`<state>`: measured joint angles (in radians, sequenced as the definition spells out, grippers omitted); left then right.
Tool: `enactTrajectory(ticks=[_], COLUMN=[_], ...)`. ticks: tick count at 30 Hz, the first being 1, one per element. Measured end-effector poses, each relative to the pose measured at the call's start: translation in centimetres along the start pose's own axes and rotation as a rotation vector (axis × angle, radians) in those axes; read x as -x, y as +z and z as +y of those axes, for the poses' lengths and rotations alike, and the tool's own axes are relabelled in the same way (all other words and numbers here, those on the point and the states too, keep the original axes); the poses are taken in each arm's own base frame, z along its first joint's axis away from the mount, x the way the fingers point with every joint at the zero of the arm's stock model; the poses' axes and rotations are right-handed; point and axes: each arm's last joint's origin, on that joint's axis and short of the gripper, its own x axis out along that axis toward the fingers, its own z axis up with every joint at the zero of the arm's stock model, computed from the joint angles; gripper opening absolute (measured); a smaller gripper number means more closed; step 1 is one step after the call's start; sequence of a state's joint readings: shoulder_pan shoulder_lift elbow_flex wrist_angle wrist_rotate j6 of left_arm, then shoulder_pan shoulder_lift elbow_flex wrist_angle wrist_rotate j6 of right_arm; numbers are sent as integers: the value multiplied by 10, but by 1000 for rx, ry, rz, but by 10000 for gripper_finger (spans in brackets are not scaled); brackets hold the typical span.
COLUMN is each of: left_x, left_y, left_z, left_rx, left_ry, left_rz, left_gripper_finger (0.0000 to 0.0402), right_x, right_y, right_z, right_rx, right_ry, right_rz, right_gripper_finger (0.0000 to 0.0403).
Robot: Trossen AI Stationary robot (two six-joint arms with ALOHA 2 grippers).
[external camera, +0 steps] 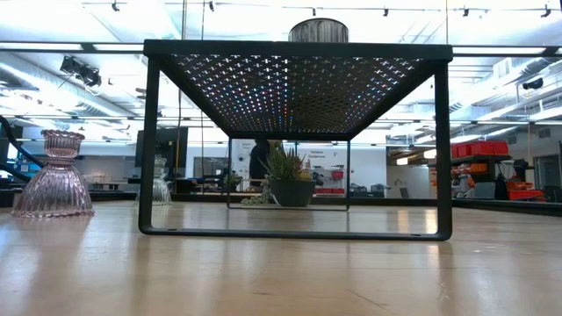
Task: Pick & Place candle stick holders
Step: Put the scented candle can on the shelf aligned with the other scented candle cans
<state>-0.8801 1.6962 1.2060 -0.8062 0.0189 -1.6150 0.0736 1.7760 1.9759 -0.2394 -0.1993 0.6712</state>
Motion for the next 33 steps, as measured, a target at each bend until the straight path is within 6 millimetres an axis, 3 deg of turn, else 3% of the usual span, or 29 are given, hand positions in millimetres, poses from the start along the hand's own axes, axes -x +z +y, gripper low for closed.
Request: enactTrajectory(ticks=[5, 19, 33], left_x=[0, 4, 49], left_y=[2, 1, 0], left_z=[0, 1, 10], left_rx=[4, 2, -1], left_ry=[-1, -11, -126], left_rz=[6, 41, 70], left_gripper_finger=[362, 361, 361], right_x=[0, 0, 0], right_y=[0, 0, 0], right_z=[0, 0, 0], right_rx=[0, 0, 0], right_ry=[0, 0, 0], right_rz=[0, 0, 0], right_gripper_finger=[398, 398, 398])
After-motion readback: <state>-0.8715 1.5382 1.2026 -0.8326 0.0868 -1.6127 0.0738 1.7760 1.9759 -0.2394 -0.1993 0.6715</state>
